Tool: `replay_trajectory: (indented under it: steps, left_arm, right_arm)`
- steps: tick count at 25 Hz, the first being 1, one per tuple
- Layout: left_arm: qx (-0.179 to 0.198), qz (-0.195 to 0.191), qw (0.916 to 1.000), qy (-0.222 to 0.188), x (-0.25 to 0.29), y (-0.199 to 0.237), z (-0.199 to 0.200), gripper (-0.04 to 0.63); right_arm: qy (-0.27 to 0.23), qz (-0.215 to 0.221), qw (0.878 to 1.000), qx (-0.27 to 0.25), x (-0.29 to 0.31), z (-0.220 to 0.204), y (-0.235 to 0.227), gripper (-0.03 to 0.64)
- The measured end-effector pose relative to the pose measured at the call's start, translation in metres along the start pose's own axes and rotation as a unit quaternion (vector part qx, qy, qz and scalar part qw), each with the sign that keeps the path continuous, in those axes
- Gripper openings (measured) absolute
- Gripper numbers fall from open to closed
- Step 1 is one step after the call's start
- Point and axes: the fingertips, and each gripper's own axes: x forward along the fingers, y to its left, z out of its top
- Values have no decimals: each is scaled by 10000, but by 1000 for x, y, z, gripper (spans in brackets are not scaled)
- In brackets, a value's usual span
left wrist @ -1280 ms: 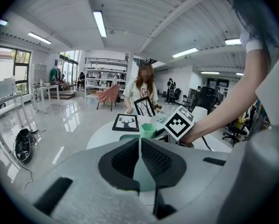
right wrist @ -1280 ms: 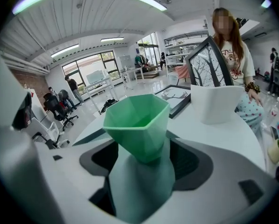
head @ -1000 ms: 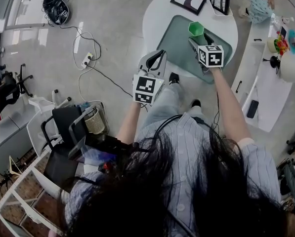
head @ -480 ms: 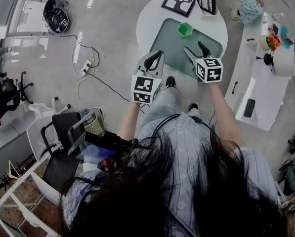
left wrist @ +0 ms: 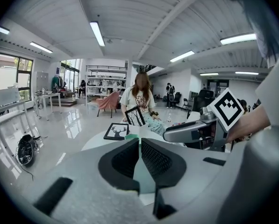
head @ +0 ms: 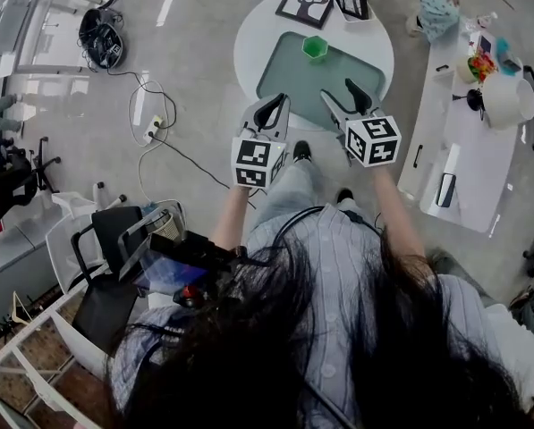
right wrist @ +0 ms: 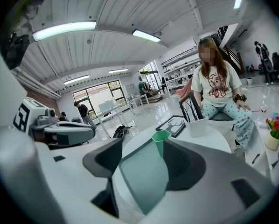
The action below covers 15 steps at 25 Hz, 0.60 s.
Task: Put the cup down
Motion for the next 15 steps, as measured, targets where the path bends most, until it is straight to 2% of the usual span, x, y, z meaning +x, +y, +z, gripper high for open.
replay_trajectory:
  steps: [9,15]
  left_arm:
    - [-120,94,9999,-72,-19,-54,-4,26]
    - [-43,167,9997,-169,-35,-101,-3,26]
  right_arm:
    - [-318,238,9992,111,-70,0,17,259]
    - [-436,379,9982,181,-121,-14,21,224]
